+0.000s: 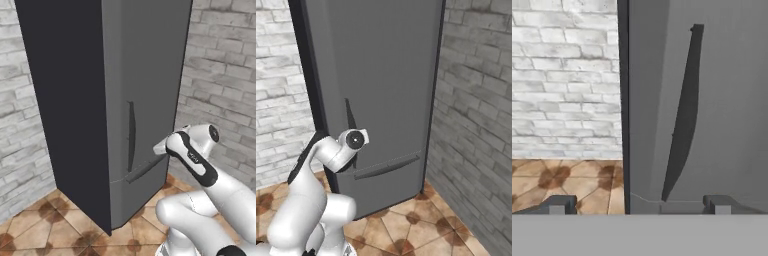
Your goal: Gather the squashs from the fridge and place them on a tray on the dining counter. Then gather the chicken drumstick and steak from the fridge and place them on the other tray.
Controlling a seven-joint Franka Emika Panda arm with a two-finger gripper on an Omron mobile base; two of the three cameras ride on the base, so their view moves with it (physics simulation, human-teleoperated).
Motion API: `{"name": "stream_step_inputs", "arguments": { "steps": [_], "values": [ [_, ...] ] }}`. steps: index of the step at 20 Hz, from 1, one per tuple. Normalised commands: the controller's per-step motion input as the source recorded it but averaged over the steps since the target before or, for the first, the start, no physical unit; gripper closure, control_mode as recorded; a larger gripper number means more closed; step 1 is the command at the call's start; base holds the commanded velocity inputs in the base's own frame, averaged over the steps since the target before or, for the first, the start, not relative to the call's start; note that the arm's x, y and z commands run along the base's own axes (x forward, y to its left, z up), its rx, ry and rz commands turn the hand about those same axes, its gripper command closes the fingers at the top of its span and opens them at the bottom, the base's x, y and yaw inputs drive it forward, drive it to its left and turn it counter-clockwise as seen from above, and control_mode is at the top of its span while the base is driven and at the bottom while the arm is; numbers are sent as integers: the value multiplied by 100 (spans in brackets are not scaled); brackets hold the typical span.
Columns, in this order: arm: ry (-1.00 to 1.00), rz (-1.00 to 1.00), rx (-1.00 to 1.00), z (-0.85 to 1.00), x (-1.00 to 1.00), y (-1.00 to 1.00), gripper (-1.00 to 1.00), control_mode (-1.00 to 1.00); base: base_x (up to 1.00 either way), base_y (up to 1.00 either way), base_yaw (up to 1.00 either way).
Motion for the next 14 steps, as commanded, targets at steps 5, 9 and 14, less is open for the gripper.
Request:
{"name": "stream_step_inputs", "arguments": {
  "steps": [5, 9, 14],
  "values": [
    [-24, 0, 5, -10, 11, 0, -100, -100, 0, 0, 0],
    [-19, 0, 1, -14, 13, 2, -100, -100, 0, 0, 0],
    [-23, 0, 0, -22, 0, 22, -100, -100, 0, 0, 0]
  ]
}}
